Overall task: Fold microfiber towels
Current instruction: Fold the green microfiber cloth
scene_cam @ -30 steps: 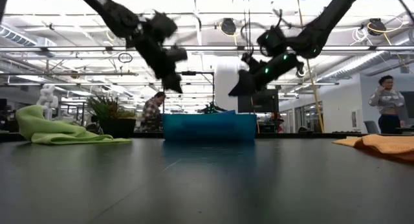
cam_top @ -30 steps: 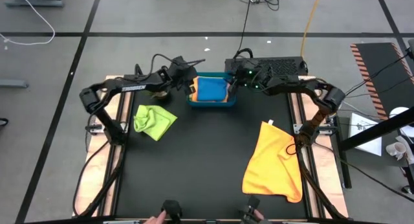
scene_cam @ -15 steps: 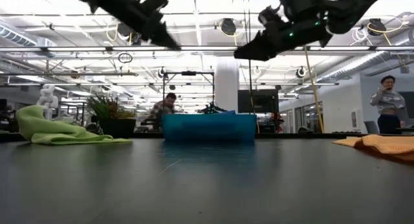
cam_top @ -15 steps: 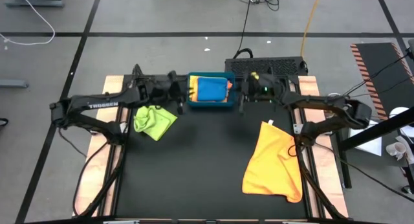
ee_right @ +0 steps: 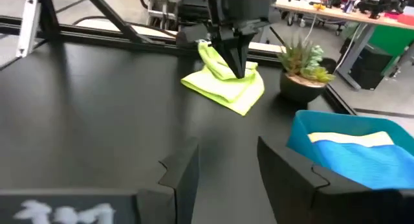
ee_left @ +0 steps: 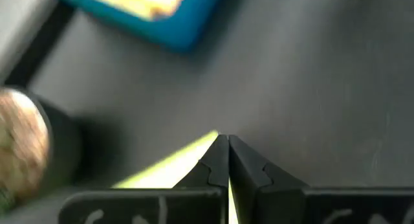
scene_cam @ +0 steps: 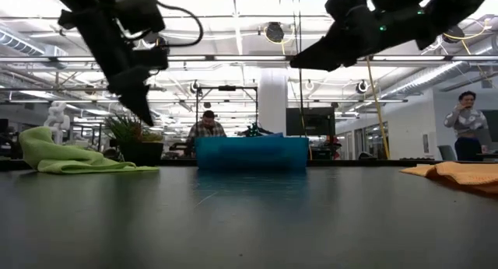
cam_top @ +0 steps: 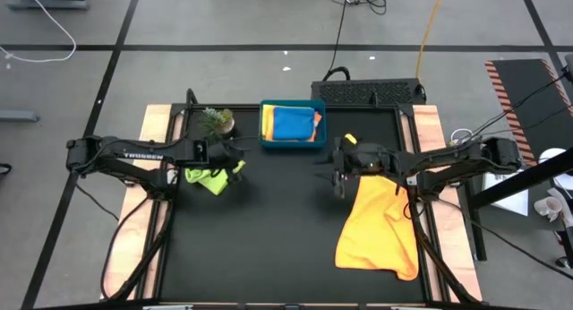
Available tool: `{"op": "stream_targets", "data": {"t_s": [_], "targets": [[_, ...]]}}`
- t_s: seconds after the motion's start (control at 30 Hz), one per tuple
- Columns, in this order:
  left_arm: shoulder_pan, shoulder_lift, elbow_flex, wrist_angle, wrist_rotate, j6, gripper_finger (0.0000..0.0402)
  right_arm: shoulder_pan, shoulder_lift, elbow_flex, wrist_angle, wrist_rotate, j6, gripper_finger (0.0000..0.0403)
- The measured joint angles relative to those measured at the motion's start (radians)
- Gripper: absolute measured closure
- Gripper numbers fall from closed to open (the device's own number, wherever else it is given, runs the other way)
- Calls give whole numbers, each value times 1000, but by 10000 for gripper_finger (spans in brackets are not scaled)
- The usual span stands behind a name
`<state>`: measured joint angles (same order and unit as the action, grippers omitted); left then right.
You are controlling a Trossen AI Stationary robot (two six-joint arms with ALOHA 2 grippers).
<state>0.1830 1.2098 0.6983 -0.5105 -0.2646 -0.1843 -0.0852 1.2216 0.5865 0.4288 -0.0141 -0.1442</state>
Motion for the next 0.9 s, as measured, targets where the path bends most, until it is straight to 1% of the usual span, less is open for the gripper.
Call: {"op": "stream_targets", "data": {"t_s": [0.07, 0.17, 0.33, 0.5, 0.7, 0.8, 0.9], "targets": [[-15, 0, -19, -27, -2, -54, 399, 35, -1, -19, 26, 23, 8, 257], [-22, 0, -61, -1, -6, -106, 394, 76, 0, -43, 66, 64, 13, 257], [-21, 0, -128, 68, -7, -103, 365, 102, 0, -73, 122, 72, 21, 257], [-11, 0, -173, 106, -3, -87, 320, 100, 0, -79, 136, 72, 28, 257], [22, 3, -207, 120, -7, -107, 253, 101, 0, -79, 137, 71, 24, 257], [35, 26, -208, 129, -7, -111, 223, 100, 0, -79, 152, 71, 5, 257], [42, 71, -208, 178, 3, -113, 202, 100, 0, -79, 177, 70, -11, 257]]}}
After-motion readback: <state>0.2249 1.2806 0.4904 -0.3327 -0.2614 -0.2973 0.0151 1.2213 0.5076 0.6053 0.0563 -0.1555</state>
